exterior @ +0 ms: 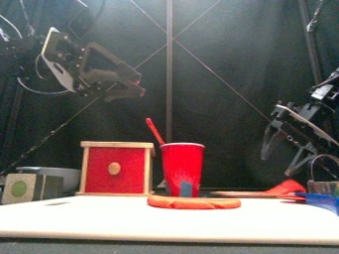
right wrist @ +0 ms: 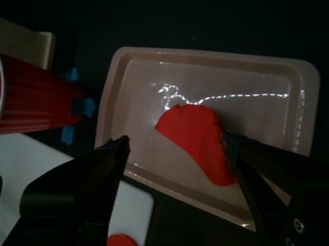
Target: Place both halves onto plate
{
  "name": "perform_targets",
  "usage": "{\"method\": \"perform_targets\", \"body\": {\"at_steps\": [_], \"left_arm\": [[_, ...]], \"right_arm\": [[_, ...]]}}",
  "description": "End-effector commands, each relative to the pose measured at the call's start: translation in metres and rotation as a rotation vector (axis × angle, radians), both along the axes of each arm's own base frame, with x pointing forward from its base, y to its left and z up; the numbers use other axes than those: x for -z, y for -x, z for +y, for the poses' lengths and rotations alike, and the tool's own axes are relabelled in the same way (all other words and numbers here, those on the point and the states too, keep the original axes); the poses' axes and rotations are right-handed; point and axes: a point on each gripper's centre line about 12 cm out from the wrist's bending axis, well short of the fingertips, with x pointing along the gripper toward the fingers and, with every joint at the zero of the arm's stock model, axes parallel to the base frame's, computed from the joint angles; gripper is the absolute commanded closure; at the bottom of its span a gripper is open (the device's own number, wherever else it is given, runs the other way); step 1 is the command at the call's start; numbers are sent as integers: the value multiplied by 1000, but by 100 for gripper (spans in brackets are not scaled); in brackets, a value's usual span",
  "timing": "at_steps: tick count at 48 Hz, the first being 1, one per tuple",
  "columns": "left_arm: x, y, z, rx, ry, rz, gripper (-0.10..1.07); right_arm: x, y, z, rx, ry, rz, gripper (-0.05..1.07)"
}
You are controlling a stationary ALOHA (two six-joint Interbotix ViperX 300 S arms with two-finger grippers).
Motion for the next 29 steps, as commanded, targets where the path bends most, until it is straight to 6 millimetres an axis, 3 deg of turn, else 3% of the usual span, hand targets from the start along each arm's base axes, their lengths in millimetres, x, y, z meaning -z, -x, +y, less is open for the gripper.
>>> {"method": "perform_targets", "body": {"at_steps": [1,13,22,29], "left_arm": [[-6,-3,0,-4,3,-26,7],[-6,-3,1,-6,3,-27,7],[-6,-3,0,-4,3,-27,7],[-6,-3,1,-6,3,-27,7]], "right_arm": [[-9,0,1,4,29,-13,-2],[-29,-15,24,-96,37,-89,-2],[-53,-50,67,-267,-35,-177,-1],[-58,-72,100,-398,-63,-164,-1]]}}
